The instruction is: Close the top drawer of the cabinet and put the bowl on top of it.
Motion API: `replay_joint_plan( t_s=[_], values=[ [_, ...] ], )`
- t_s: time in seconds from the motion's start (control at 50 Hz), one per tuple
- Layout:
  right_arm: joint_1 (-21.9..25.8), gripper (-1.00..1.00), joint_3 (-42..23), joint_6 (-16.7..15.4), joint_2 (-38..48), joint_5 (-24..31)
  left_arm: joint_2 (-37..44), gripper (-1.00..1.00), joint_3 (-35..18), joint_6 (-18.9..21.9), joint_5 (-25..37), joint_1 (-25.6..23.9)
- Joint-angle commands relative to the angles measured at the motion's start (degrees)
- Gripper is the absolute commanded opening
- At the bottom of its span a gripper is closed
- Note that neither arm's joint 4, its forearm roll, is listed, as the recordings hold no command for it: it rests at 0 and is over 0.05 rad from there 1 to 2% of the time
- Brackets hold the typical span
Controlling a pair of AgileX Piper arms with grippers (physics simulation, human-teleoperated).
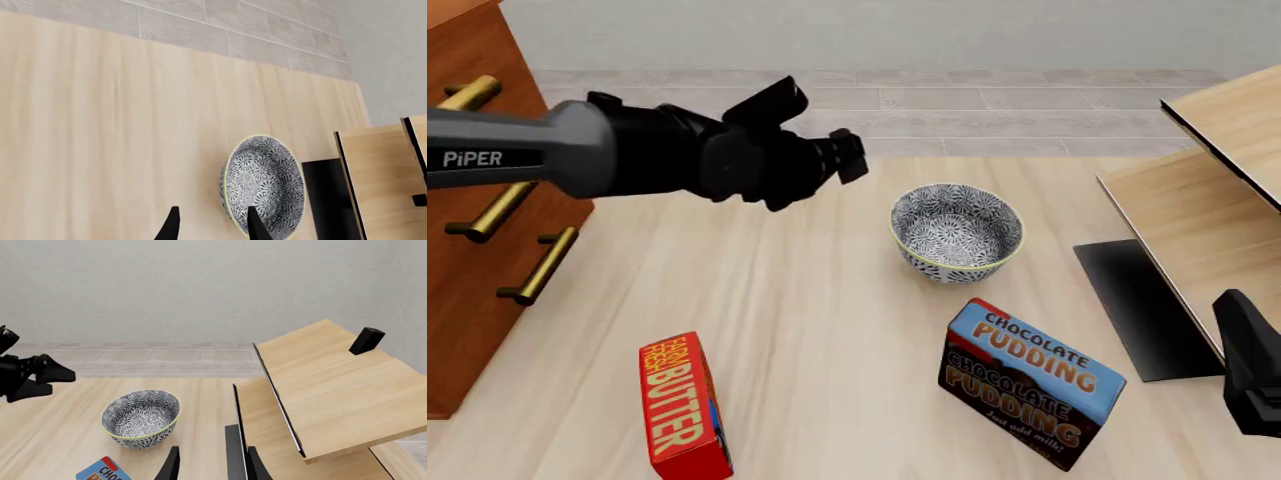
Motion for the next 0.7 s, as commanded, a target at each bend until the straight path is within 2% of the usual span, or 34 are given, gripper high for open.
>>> replay_joint_plan(
  t_s=[0.02, 0.7],
  values=[
    [0.0, 1.0, 0.0, 0.0, -0.4, 0.3, 1.7, 1.0, -0.4, -0.7, -0.8, -0.8],
    [0.0, 1.0, 0.0, 0.0, -0.4, 0.4, 8.2, 1.0, -2.3, -2.0, -3.6, -2.6]
  ],
)
